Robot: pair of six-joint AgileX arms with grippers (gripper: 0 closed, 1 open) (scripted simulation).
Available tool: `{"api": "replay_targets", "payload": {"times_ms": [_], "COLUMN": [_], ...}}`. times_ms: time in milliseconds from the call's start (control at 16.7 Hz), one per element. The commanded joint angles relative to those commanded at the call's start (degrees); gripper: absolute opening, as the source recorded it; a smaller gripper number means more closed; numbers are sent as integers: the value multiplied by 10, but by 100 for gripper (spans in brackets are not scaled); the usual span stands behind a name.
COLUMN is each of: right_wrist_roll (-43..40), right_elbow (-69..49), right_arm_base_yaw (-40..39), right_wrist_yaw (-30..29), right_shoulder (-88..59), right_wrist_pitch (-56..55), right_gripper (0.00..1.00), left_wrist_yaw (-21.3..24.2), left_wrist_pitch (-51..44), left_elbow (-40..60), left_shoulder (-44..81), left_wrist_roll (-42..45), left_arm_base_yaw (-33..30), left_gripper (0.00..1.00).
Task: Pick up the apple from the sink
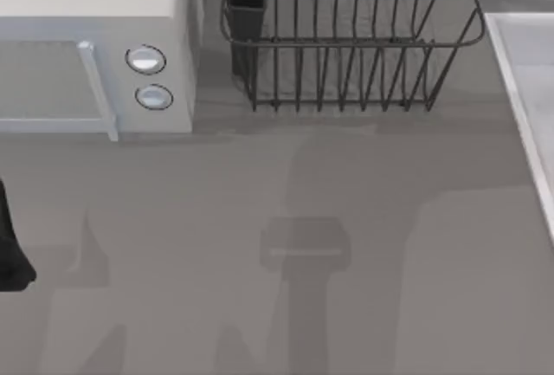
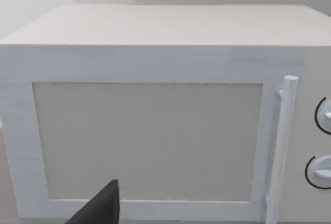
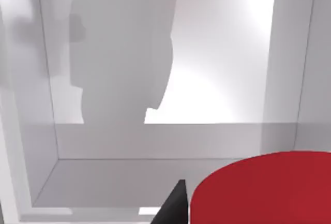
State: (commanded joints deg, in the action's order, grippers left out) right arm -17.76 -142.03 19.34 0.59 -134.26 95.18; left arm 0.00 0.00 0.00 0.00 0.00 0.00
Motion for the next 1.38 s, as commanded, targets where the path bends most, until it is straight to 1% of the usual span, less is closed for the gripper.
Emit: {"api": "replay_targets", "payload": {"times_ms": [360,540,720,1140,1260,1380], "right_wrist_roll": [8,52,126,338,387,421], "right_elbow": [6,62,170,487,549,587], "right_arm_base_yaw": [-8,-53,-129,-346,-396,-431], "right_wrist_yaw": [0,0,-1,-5,-5,-6], "right_shoulder": [6,47,117,311,356,387], "right_wrist_pitch": [-2,-20,-51,-137,-157,-171], "right_gripper": [0,0,0,0,0,0], "left_wrist_yaw": [0,0,0,0,0,0], "left_wrist_pitch": [0,0,0,0,0,0], "left_elbow": [0,0,0,0,0,0], "left_shoulder": [0,0,0,0,0,0], "left_wrist_roll": [0,0,0,0,0,0], "left_arm_base_yaw": [0,0,0,0,0,0], "left_gripper": [100,100,100,100,100,100]}}
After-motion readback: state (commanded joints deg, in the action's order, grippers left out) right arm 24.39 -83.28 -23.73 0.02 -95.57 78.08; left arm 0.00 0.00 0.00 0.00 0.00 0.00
